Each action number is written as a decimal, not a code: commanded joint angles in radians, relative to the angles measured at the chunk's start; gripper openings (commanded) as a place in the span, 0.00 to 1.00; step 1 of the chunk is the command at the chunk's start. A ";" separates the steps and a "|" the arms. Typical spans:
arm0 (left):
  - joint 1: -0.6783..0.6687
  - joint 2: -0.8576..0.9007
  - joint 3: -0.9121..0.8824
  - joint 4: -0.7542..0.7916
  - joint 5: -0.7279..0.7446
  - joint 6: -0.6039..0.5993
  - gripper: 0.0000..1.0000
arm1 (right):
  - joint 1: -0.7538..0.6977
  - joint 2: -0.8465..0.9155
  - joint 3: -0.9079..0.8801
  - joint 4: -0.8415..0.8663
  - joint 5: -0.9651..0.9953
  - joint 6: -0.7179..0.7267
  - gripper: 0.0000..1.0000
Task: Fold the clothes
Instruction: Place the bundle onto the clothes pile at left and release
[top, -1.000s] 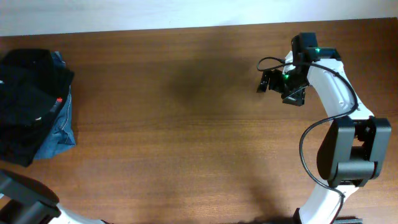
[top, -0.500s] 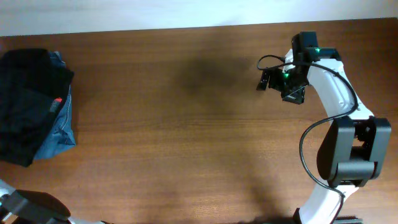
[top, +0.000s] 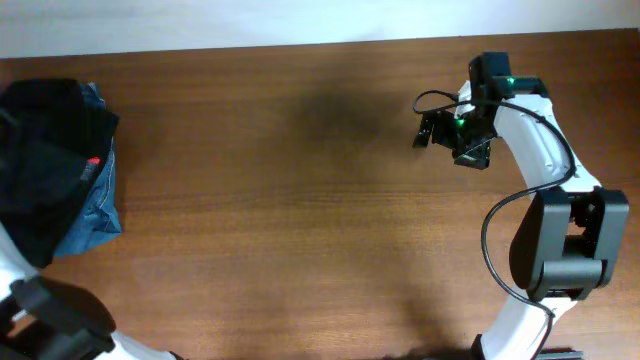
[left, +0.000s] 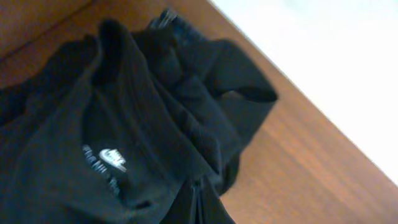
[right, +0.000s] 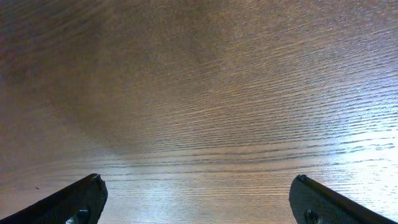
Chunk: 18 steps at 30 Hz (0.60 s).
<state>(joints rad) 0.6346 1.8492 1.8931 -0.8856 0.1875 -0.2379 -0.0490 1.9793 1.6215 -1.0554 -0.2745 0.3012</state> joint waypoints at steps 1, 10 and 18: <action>-0.022 0.040 0.008 0.015 -0.161 0.009 0.01 | -0.003 -0.026 0.018 -0.002 -0.002 -0.017 0.99; -0.031 0.053 0.008 0.055 -0.194 0.009 0.01 | -0.003 -0.026 0.018 0.016 -0.002 -0.017 0.99; -0.072 0.253 0.007 0.128 -0.211 0.009 0.01 | -0.003 -0.026 0.018 0.014 -0.002 -0.017 0.99</action>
<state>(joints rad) 0.5831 1.9869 1.8957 -0.7803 -0.0109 -0.2379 -0.0490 1.9793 1.6215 -1.0435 -0.2745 0.2871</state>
